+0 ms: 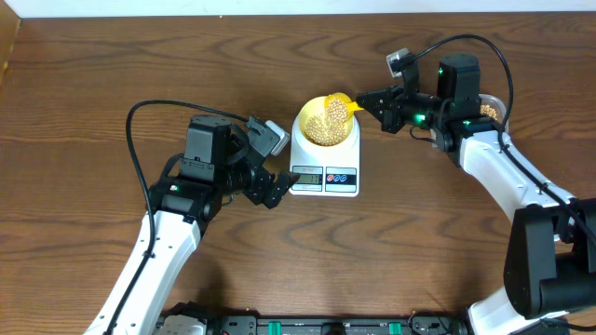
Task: Scoop item into bowl and weigh 50g on scale
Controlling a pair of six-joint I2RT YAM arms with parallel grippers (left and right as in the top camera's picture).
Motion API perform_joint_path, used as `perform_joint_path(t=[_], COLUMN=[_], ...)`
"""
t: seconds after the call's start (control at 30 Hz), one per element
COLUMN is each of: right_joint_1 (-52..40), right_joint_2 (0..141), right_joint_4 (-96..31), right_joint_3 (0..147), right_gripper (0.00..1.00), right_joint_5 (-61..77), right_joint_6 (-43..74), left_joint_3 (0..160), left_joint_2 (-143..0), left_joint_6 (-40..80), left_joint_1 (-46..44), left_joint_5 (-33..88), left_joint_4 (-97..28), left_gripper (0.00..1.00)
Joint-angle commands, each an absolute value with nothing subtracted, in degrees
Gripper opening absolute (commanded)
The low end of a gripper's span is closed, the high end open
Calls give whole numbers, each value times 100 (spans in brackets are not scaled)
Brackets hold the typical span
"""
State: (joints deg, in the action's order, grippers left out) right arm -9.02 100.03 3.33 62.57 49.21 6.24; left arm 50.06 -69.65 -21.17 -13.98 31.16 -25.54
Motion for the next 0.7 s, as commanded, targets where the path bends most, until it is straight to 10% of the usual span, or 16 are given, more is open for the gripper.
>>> perform_joint_path(t=[0.0, 0.67], right_joint_1=[-954, -1173], right_joint_2=[10042, 10042], right_joint_4=[346, 349], right_joint_3=[6287, 6287], right_gripper=[1, 1], right_joint_5=[4941, 4744], right_joint_6=[390, -95], left_joint_3=[4995, 4995], left_joint_2=[-6912, -6912], left_joint_6=[-2130, -2132], left_joint_1=[-1382, -1382], left_joint_5=[3083, 3083], left_joint_4=[-2565, -2565], left_gripper=[91, 91])
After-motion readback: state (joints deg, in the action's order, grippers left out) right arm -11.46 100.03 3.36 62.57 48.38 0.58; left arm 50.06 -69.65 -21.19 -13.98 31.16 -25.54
